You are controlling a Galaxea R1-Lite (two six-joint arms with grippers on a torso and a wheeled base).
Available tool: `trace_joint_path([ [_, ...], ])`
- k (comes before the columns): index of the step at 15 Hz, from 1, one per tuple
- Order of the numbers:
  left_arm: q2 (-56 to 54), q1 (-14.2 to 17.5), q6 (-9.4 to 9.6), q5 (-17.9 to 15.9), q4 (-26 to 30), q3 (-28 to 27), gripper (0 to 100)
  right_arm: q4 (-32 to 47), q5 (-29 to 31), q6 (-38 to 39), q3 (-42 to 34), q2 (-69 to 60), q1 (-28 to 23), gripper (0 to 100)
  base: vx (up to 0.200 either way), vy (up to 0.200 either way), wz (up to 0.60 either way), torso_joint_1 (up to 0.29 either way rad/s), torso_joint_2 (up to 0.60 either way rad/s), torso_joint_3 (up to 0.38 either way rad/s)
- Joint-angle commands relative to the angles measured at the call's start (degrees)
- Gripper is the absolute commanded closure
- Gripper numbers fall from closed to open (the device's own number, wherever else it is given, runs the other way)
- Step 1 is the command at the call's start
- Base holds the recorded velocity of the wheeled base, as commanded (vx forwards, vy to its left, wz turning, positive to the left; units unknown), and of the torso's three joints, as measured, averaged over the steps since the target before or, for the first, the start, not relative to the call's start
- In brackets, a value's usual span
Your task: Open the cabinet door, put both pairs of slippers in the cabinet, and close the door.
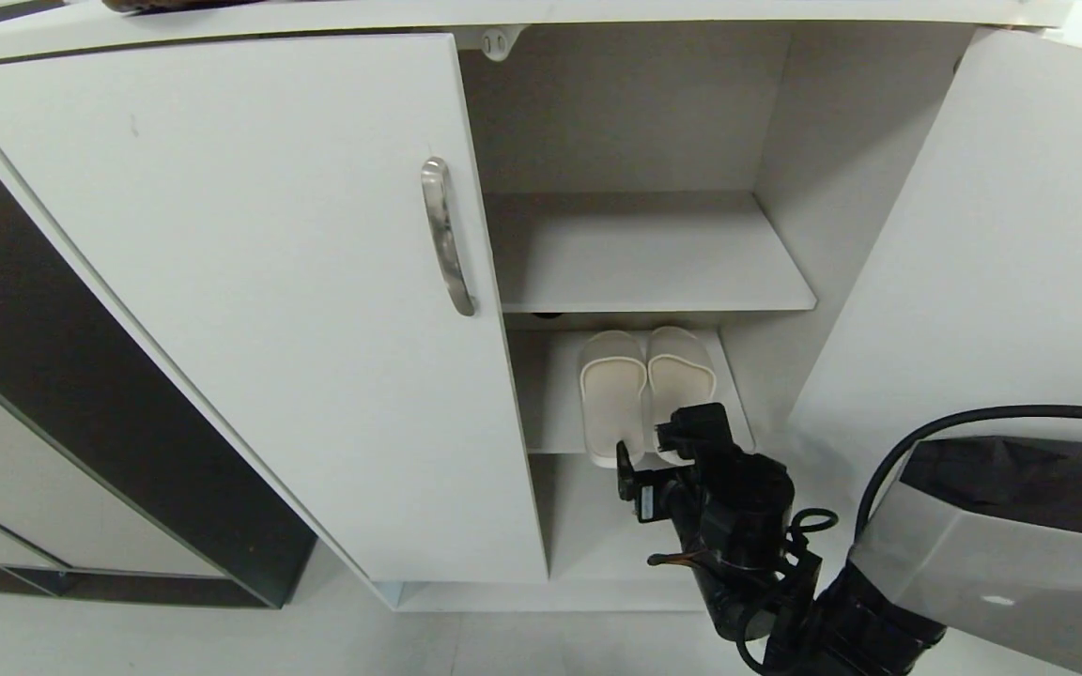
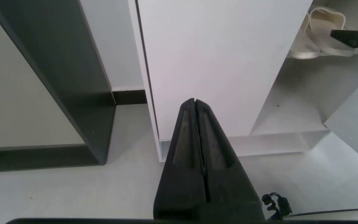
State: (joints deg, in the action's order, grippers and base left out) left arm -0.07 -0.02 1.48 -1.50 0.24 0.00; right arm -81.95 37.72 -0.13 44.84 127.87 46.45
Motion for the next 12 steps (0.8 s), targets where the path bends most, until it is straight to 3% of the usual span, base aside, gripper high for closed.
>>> trace_joint_path([
  [1, 0.1, 0.0, 0.02, 0.0, 0.0, 0.0, 100, -0.1, 0.1, 0.2, -2.0, -1.7, 0.8, 0, 0.0, 0.0, 0.0, 0.0, 0.0, 0.0],
  [11, 0.1, -0.1, -0.07, 0.0, 0.0, 0.0, 100, -1.5, 0.1, 0.3, -4.3, -1.6, 2.5, 0, -0.2, 0.0, 0.0, 0.002, 0.0, 0.003],
  [12, 0.1, 0.0, 0.02, 0.0, 0.0, 0.0, 100, -1.5, 0.1, 0.3, -4.3, -1.6, 2.5, 0, 0.0, 0.0, 0.0, 0.0, 0.0, 0.0],
])
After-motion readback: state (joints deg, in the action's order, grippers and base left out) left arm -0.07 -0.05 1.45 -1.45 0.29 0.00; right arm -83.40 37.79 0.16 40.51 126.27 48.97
